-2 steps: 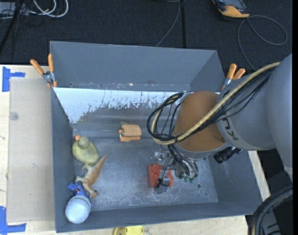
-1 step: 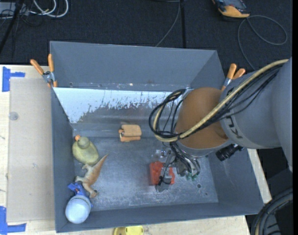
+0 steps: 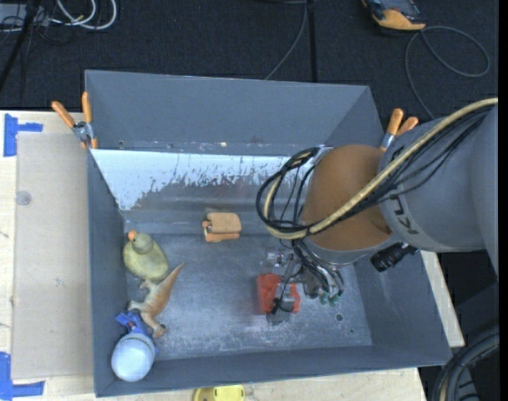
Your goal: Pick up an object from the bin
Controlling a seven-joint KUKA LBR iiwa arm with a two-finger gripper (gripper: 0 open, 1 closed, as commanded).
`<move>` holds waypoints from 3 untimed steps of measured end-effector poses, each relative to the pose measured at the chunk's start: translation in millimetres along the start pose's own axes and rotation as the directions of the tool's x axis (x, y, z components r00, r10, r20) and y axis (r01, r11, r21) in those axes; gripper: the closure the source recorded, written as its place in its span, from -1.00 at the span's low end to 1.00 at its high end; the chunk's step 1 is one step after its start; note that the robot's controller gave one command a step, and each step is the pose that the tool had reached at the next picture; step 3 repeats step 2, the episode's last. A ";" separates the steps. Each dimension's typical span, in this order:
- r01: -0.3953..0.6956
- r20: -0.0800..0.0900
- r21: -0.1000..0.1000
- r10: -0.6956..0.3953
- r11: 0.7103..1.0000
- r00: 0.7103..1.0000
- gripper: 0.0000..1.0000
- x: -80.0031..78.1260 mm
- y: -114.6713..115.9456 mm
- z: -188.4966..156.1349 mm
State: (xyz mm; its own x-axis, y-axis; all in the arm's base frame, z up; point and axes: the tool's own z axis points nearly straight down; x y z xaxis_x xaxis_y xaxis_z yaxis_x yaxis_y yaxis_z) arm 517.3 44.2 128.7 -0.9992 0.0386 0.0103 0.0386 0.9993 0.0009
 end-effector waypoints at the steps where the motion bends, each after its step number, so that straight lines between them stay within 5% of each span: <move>1: 0.001 -0.007 0.001 -0.001 1.000 1.000 1.00 1.6 -0.3 -13.5; 3: 0.001 -0.001 0.000 -0.001 1.000 1.000 1.00 0.7 -0.2 -31.0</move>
Offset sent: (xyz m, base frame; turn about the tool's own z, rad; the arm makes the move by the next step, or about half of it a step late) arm 0.0002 0.0000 0.0412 0.0000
